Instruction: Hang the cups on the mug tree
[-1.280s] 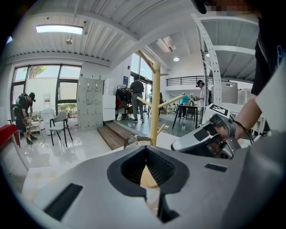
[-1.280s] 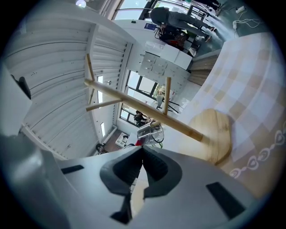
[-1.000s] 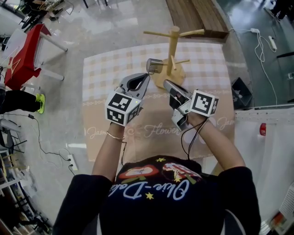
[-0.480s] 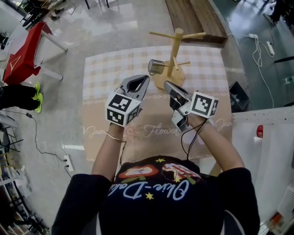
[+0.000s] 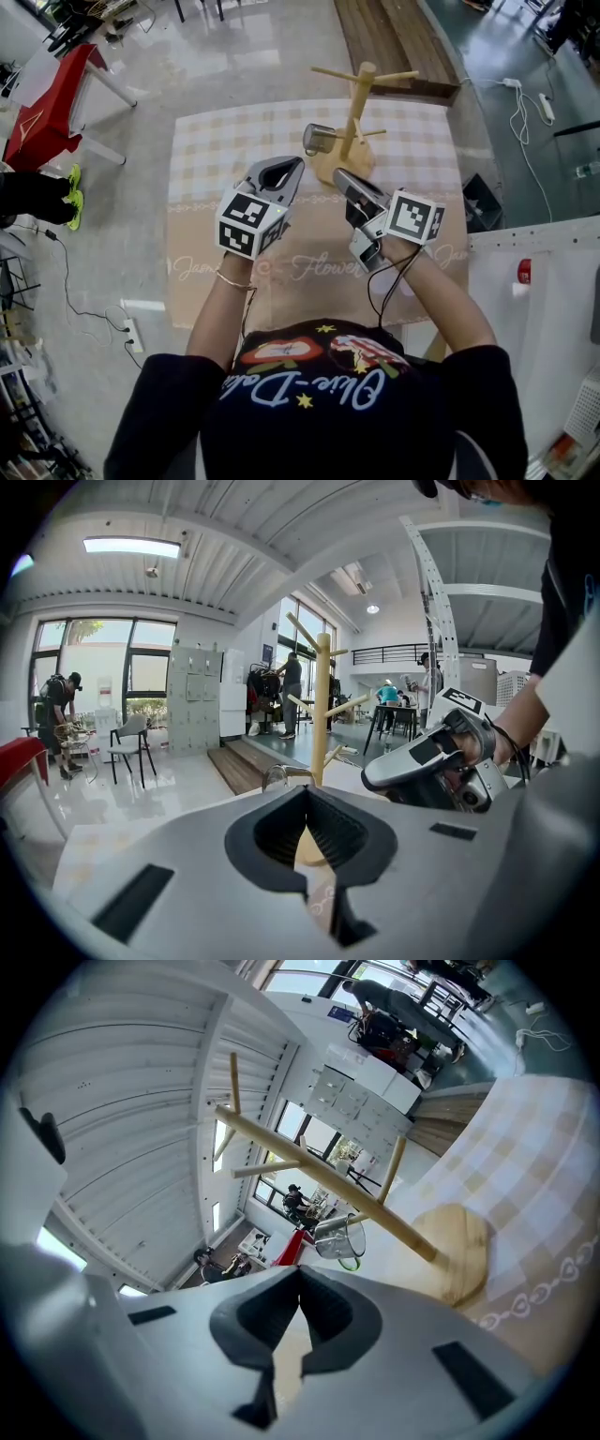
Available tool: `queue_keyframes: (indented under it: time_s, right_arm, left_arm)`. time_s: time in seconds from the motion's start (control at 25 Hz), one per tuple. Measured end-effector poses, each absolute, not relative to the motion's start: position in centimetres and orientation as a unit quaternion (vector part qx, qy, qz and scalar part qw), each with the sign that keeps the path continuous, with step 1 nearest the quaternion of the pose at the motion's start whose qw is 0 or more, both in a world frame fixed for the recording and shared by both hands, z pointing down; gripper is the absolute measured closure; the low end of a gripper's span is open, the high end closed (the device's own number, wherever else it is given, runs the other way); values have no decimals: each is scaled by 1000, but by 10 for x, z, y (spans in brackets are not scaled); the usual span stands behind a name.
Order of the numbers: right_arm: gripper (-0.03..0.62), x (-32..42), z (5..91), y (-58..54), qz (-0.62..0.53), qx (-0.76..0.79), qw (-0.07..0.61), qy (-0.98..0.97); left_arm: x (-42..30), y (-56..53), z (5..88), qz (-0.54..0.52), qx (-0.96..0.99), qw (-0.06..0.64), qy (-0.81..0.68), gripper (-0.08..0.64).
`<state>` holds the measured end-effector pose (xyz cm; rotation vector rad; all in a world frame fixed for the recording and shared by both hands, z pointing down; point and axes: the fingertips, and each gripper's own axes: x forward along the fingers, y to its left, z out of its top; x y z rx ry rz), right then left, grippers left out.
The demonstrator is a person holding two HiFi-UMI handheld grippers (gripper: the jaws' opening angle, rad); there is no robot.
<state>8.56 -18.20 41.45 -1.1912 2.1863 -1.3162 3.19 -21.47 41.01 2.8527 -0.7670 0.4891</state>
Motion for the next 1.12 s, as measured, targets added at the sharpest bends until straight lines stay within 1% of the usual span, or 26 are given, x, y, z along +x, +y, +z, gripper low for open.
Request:
queue_keyframes:
  time_s: [0.16, 0.36, 0.52, 0.68, 0.88, 1.12]
  right_arm:
    - [583, 85, 411, -179, -450, -422, 152, 772]
    - [583, 83, 405, -177, -446, -421, 151, 775]
    - [583, 80, 402, -173, -442, -419, 149, 779]
    - [583, 80, 399, -171, -433, -424, 138, 783]
    - [583, 78, 398, -165, -423, -427, 126, 789]
    - [583, 78, 395, -159, -417, -429, 123, 792]
  left_arm:
    - [29, -211, 410, 158, 950, 82, -256, 551]
    - [28, -206, 404, 156, 953, 71, -252, 551]
    - [24, -204, 402, 142, 952, 85, -259, 551]
    - [24, -197, 403, 164, 952, 53, -255, 551]
    - [23, -191, 400, 144, 953, 75, -255, 551]
    - [22, -184, 401, 147, 954, 70, -251, 551]
